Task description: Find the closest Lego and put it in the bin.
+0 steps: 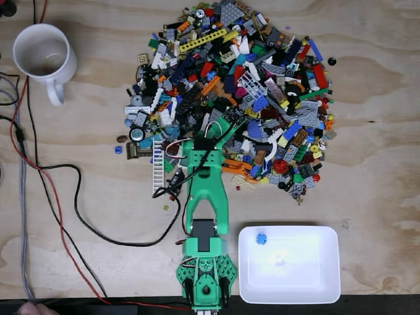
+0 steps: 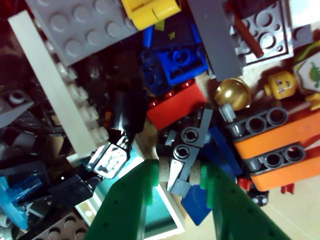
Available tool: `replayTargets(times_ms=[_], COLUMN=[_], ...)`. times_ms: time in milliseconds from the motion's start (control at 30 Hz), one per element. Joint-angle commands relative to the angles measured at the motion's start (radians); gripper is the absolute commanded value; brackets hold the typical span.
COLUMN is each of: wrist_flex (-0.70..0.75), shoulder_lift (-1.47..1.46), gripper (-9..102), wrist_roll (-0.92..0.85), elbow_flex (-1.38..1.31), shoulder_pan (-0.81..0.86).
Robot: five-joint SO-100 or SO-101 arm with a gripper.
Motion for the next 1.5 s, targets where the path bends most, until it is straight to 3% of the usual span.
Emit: replayTargets(times_ms=[0, 167, 333, 667, 833, 1100, 1467], wrist_flex=[-0.008, 0.084, 0.169, 0.031, 0.072, 0.138, 0.299], shoulder_lift=[0.006, 0.143, 0.439, 1.094, 1.370, 1.577, 1.793], gripper=[0, 0, 0, 0, 0, 0, 0], wrist_roll=[0.003, -0.043, -0.216, -0.522, -0.529, -0.614, -0.640], elbow_flex=[-0.041, -0.110, -0.080, 0.433, 0.581, 0.647, 0.689], shoulder_pan=[0.000, 0.012, 0.066, 0.184, 0.187, 0.368, 0.428])
